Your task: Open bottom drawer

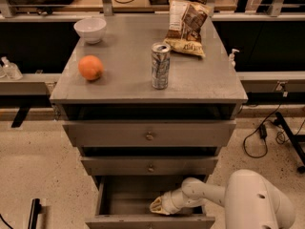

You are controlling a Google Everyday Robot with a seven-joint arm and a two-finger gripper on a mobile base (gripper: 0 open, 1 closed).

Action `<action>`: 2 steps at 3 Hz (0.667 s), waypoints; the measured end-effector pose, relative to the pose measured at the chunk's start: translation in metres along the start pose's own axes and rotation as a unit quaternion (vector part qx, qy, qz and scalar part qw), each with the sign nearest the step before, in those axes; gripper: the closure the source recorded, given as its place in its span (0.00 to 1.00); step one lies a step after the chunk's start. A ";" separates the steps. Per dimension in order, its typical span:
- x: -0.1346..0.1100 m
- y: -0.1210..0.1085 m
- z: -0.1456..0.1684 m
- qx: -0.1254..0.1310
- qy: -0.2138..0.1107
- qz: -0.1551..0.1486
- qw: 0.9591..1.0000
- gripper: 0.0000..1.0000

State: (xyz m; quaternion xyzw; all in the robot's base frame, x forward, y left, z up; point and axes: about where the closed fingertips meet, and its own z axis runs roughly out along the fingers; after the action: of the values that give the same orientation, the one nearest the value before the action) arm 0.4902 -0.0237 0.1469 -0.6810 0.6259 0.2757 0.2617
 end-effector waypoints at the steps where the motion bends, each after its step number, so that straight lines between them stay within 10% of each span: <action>1: 0.000 0.000 0.000 0.000 0.000 0.000 1.000 1.00; 2: 0.000 0.000 0.000 0.000 0.000 0.000 1.000 1.00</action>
Offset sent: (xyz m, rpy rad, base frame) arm -0.0605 0.0002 0.0230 0.1002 0.0298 0.2867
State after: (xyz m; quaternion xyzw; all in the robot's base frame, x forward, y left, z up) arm 0.4902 -0.0237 0.1470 -0.6810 0.6259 0.2757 0.2617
